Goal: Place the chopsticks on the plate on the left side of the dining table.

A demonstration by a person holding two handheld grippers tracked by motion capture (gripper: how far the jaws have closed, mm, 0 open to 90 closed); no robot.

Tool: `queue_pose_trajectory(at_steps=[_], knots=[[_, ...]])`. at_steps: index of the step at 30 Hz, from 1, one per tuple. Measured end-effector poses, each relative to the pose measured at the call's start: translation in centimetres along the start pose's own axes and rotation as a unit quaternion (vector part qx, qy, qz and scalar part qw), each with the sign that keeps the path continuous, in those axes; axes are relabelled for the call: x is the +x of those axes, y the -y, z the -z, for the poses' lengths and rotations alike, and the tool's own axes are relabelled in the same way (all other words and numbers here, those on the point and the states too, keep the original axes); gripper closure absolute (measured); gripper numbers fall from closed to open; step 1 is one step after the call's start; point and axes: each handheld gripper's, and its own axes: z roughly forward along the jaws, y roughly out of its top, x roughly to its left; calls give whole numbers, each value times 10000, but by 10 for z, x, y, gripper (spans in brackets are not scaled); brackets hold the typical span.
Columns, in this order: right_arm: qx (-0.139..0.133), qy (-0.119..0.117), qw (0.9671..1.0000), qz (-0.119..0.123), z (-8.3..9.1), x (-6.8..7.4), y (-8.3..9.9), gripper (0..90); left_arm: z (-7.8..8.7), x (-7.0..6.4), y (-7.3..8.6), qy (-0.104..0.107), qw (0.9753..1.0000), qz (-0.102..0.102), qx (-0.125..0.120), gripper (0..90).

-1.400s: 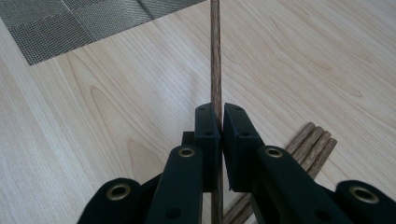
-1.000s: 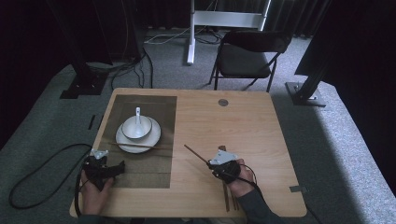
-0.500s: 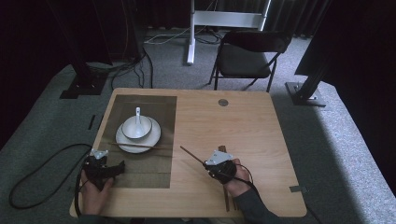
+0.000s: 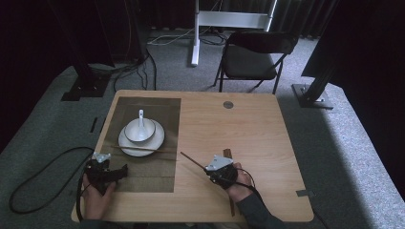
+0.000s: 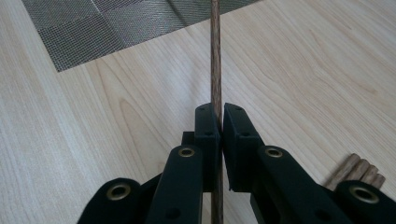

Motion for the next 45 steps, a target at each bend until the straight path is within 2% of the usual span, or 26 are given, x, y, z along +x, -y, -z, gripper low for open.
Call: queue_pose_trajectory(at_steps=[23, 45], knots=[[142, -116, 9998, 25, -19, 3, -6, 849, 0, 0, 0, 0, 10000, 0, -1, 2], [206, -179, 9996, 20, -30, 2, -9, 849, 0, 0, 0, 0, 10000, 0, 0, 2]])
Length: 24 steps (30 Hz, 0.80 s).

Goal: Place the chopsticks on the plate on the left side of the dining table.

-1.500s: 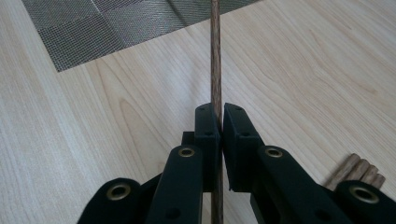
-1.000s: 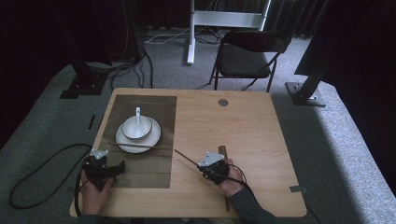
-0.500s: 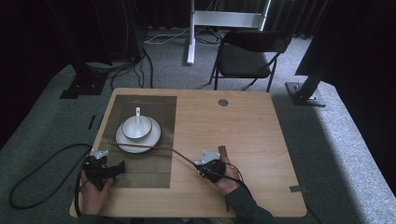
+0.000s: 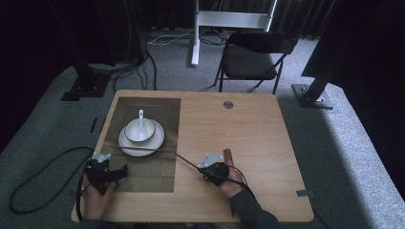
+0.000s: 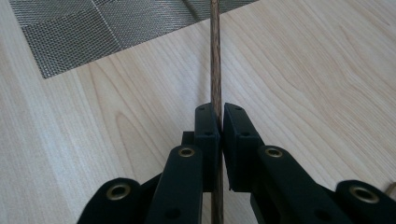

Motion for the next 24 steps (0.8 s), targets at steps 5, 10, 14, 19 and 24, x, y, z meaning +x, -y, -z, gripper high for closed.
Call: queue_pose_trajectory(at_steps=[5, 10, 14, 19, 24], knots=[[-15, -29, 10000, 47, -1, 3, -3, 849, 0, 0, 0, 0, 10000, 1, 0, 2], [-49, -54, 9999, 99, -2, 4, -7, 849, 0, 0, 0, 0, 10000, 0, 0, 2], [-72, -82, 9998, 135, -3, 5, -10, 849, 0, 0, 0, 0, 10000, 2, -1, 2], [-89, -96, 9998, 177, -4, 7, -13, 850, 0, 0, 0, 0, 10000, 0, -1, 2], [-131, -109, 9996, 210, -4, 7, -16, 849, 0, 0, 0, 0, 10000, 0, 0, 2]])
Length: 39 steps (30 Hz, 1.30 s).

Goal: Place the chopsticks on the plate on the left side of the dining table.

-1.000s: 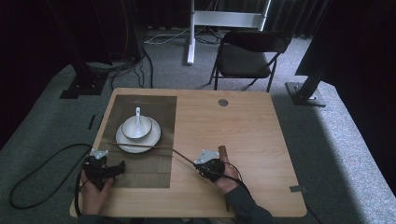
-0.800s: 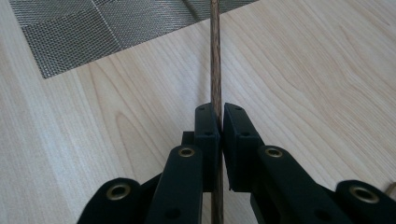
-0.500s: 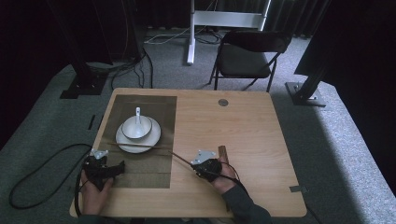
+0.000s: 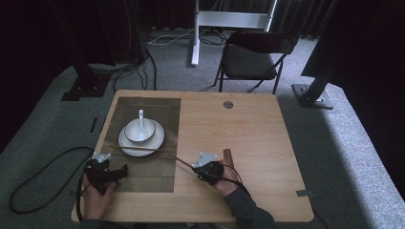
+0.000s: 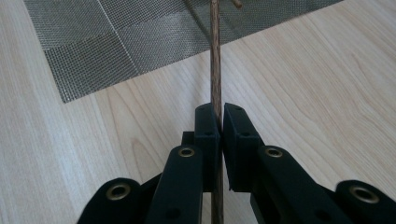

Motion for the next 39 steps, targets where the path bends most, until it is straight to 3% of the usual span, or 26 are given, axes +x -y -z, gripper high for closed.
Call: queue_pose_trajectory(at_steps=[39], knots=[[-296, -130, 9990, 316, -5, 5, -45, 849, 0, 0, 0, 0, 10000, 0, 1, 2]])
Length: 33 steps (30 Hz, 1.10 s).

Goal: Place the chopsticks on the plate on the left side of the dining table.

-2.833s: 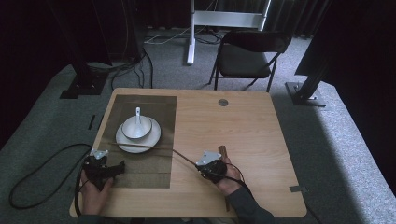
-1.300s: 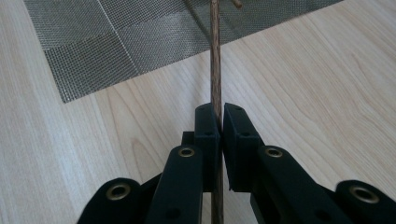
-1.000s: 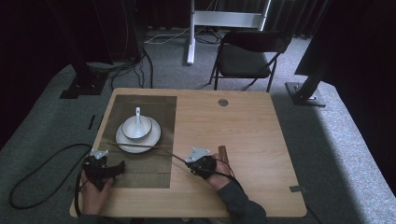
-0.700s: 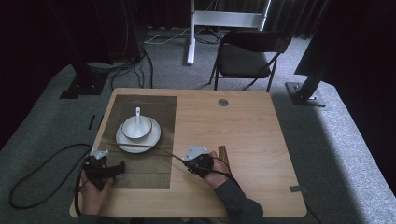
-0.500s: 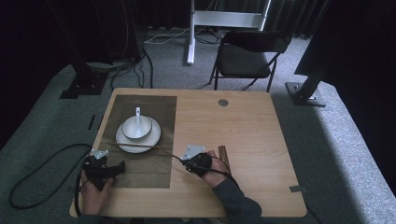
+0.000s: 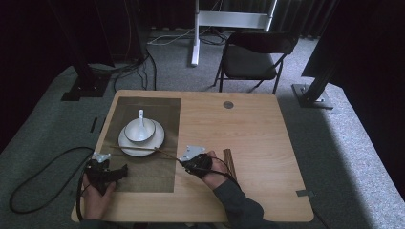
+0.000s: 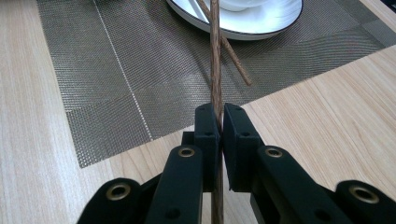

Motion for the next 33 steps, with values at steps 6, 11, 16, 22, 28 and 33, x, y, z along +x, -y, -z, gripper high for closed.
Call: queue_pose_trajectory(at_steps=[6, 11, 16, 22, 28, 33], knots=[[-4, -34, 10000, 8, -4, 0, -6, 849, 0, 0, 0, 0, 10000, -1, 0, 2], [2, -33, 10000, 41, -5, -1, -10, 849, 0, 0, 0, 0, 10000, 0, 0, 2], [9, -16, 10000, 69, -4, -4, -13, 849, 0, 0, 0, 1, 10000, -3, 1, 2], [15, -27, 10000, 76, -6, -6, -17, 849, 0, 0, 0, 3, 10000, -6, 9, 2], [-15, -43, 9999, 145, -9, -6, -25, 849, 0, 0, 0, 2, 10000, 0, 13, 2], [-3, -47, 9998, 175, -11, -5, -30, 849, 0, 0, 0, 1, 10000, -3, 9, 2]])
